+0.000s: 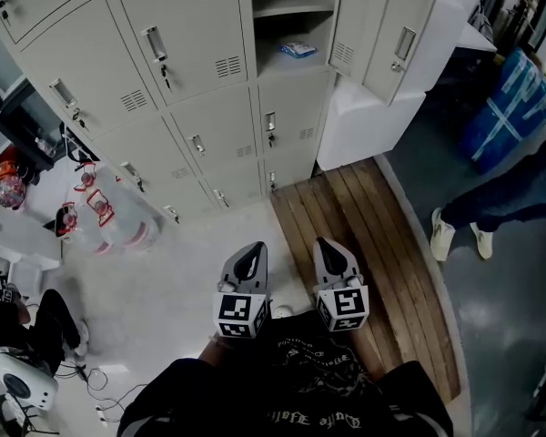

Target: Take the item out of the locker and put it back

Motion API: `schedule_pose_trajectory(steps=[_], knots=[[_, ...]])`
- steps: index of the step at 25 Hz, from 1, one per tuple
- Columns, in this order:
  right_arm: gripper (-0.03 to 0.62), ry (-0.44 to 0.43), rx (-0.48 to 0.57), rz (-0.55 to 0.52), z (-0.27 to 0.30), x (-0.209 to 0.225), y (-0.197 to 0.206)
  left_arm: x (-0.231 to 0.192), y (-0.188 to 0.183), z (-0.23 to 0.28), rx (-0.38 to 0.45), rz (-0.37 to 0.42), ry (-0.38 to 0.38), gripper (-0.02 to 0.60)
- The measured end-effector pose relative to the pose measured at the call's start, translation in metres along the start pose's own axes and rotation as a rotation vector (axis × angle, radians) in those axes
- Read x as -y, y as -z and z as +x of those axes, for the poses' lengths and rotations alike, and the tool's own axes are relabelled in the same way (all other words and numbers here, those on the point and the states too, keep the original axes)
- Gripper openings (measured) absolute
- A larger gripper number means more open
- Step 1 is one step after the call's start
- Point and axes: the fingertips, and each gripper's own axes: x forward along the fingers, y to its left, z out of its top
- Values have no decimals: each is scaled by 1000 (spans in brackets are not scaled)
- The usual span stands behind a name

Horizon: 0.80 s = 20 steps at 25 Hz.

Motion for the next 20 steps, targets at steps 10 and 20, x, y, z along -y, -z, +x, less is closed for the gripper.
schedule_pose_trajectory(steps=[10,20], knots=[[6,65,42,33,63,45,-31,-38,-26,81,13,9,41,6],[6,120,36,48,164,72,-58,-106,-62,175,12,25,70,6]])
